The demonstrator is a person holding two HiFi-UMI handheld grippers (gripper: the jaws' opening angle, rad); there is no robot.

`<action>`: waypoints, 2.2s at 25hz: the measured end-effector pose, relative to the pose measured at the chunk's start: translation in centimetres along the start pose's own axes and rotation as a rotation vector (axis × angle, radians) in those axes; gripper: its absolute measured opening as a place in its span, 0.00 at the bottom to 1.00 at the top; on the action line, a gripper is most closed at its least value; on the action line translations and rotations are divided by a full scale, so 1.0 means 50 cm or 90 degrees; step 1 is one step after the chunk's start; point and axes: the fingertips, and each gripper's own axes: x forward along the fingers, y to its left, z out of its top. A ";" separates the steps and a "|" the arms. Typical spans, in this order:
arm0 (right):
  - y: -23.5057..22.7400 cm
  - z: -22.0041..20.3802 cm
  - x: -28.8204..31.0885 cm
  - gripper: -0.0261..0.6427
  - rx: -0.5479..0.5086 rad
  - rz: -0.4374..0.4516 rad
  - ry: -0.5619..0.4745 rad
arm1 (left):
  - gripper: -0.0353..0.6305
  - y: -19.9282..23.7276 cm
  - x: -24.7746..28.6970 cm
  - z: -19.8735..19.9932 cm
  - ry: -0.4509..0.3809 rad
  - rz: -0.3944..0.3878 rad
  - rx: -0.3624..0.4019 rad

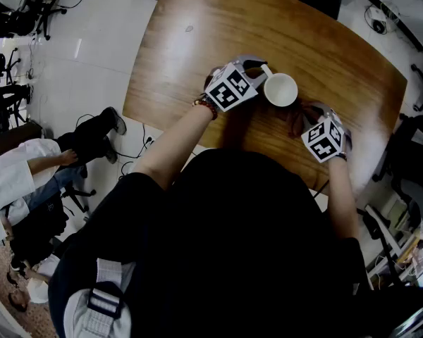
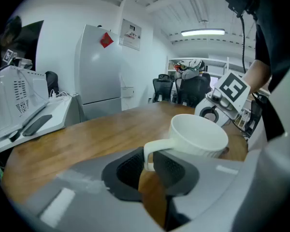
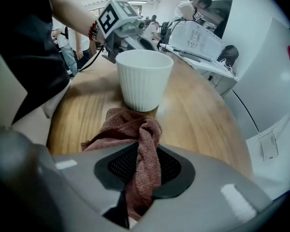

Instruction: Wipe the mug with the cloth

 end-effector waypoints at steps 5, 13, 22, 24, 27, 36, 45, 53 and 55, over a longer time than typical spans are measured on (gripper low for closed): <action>0.003 -0.005 -0.017 0.13 0.052 -0.006 -0.004 | 0.15 -0.045 0.001 0.026 -0.006 -0.035 0.027; -0.080 0.044 -0.165 0.12 0.098 -0.057 -0.141 | 0.14 -0.050 0.004 0.057 -0.052 -0.039 0.000; -0.153 0.120 -0.188 0.12 0.008 -0.067 -0.196 | 0.09 -0.033 0.031 0.047 -0.027 -0.046 0.008; -0.169 0.151 -0.175 0.12 -0.017 -0.051 -0.227 | 0.09 -0.031 0.037 0.053 -0.025 -0.053 0.018; -0.172 0.193 -0.154 0.12 -0.053 -0.008 -0.245 | 0.09 -0.032 0.047 0.063 -0.017 -0.074 0.043; -0.162 0.211 -0.090 0.12 -0.067 0.042 -0.234 | 0.09 -0.026 0.065 0.077 -0.015 -0.098 0.067; -0.146 0.188 0.000 0.11 -0.055 0.136 -0.166 | 0.09 -0.031 0.077 0.073 -0.005 -0.105 0.060; -0.155 0.172 0.026 0.12 -0.040 0.134 -0.151 | 0.09 -0.030 0.081 0.076 -0.001 -0.107 0.058; -0.162 0.192 -0.007 0.12 -0.049 0.149 -0.180 | 0.09 -0.029 0.082 0.077 0.000 -0.106 0.058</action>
